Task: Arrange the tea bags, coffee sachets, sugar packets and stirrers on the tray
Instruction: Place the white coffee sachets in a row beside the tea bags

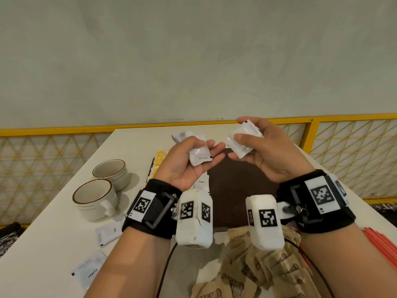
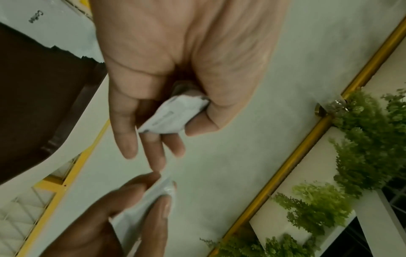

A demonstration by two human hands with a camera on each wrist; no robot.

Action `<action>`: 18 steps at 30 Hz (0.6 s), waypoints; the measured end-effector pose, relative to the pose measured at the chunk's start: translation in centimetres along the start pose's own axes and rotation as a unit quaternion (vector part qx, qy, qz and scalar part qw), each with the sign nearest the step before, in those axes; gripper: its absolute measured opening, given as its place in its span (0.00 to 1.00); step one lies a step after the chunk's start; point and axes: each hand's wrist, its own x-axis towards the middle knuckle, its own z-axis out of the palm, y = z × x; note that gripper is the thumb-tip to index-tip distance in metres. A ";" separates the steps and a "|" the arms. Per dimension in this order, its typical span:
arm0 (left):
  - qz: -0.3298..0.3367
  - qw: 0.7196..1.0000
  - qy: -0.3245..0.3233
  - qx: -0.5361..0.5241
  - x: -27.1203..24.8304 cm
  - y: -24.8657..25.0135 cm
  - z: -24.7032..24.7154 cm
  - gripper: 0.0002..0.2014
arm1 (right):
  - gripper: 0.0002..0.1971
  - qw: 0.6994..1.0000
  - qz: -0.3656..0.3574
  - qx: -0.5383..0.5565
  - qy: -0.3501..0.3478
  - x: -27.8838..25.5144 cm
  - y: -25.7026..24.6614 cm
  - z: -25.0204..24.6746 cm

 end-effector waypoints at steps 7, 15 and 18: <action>-0.039 0.999 0.006 0.021 0.3 -0.2 -0.2 0.20 | 0.10 0.997 -0.044 -0.065 0.028 0.2 -0.2 -0.7; -0.043 0.999 -0.008 -0.024 0.6 -1.0 0.0 0.24 | 0.10 0.933 -0.235 -0.273 0.015 0.1 0.2 -0.6; -0.006 1.000 0.030 -0.003 1.0 -1.2 -0.1 0.25 | 0.13 0.898 -0.286 -0.333 -0.011 0.2 0.0 -1.0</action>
